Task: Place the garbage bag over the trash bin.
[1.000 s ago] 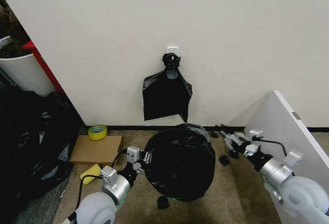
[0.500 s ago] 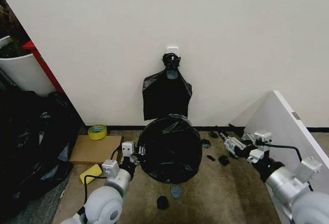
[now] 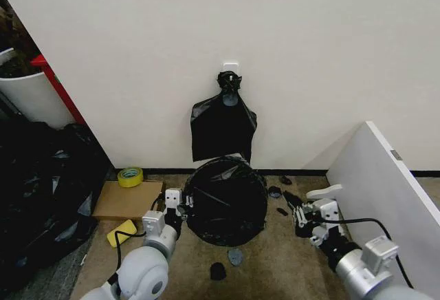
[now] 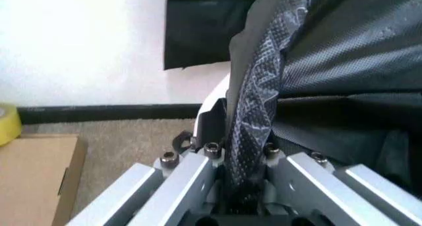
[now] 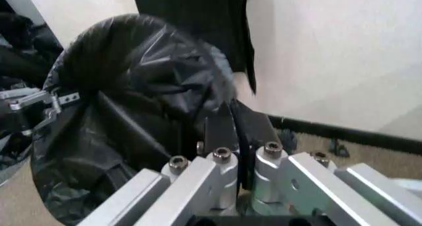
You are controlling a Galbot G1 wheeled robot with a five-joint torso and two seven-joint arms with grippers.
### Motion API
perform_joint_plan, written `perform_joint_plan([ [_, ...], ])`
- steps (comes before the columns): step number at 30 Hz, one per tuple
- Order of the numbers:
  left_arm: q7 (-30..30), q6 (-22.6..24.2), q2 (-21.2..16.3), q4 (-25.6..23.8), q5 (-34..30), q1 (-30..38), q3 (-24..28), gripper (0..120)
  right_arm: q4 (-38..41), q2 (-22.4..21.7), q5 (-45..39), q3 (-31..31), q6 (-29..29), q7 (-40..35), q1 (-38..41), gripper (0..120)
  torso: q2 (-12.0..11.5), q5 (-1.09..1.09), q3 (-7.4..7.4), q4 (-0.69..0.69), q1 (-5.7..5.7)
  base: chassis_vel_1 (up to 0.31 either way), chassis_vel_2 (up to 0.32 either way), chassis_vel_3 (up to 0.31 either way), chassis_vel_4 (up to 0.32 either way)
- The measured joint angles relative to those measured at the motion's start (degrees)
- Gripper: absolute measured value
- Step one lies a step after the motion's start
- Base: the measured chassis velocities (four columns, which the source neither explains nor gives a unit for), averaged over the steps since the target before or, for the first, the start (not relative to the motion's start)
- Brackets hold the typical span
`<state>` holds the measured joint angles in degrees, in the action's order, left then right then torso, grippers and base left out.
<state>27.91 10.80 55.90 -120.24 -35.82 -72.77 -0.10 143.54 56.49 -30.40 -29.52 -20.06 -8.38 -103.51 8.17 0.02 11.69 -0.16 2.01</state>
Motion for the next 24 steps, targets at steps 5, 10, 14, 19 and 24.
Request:
perform_joint_plan([
  [5, 0.3, -0.29, 0.0, 1.9, 2.96, 2.2, 2.28, 0, -0.38, -0.3, -0.37, 2.14, -1.49, -1.33, 1.62, 0, 0.0, 0.0, 0.01, 0.01, 0.0, 0.0, 0.0, 0.0, 0.0],
  [10, 0.93, -0.18, 1.53, 2.67, 4.26, 3.15, 3.94, 0, -0.7, 0.74, -1.04, 4.38, -1.96, -2.1, 2.5, 0, 0.0, -0.01, 0.0, -0.01, 0.0, 0.0, 0.0, 0.0, 0.0],
  [14, 2.23, 0.49, 2.49, 3.7, 5.03, 5.03, 6.31, 0, -3.39, 2.5, 3.28, 10.0, -3.04, -2.11, 4.55, 0, 0.0, 0.01, 0.01, 0.05, 0.0, 0.0, 0.0, 0.0, 0.0],
  [19, 2.73, 0.81, 2.88, 5.98, 5.27, 12.28, 13.56, 0, -6.31, 6.83, 8.28, 12.82, -4.73, -2.61, 5.17, 0, 0.0, -0.01, 0.01, -0.1, 0.0, 0.0, 0.0, 0.0, 0.0],
  [24, 2.64, 1.03, 4.13, 6.89, 6.66, 13.76, 17.28, 0, -10.68, 7.45, 9.55, 16.06, -6.18, -4.11, 10.49, 0, 0.0, 0.01, 0.01, 0.02, 0.0, 0.0, 0.0, 0.0, 0.0],
])
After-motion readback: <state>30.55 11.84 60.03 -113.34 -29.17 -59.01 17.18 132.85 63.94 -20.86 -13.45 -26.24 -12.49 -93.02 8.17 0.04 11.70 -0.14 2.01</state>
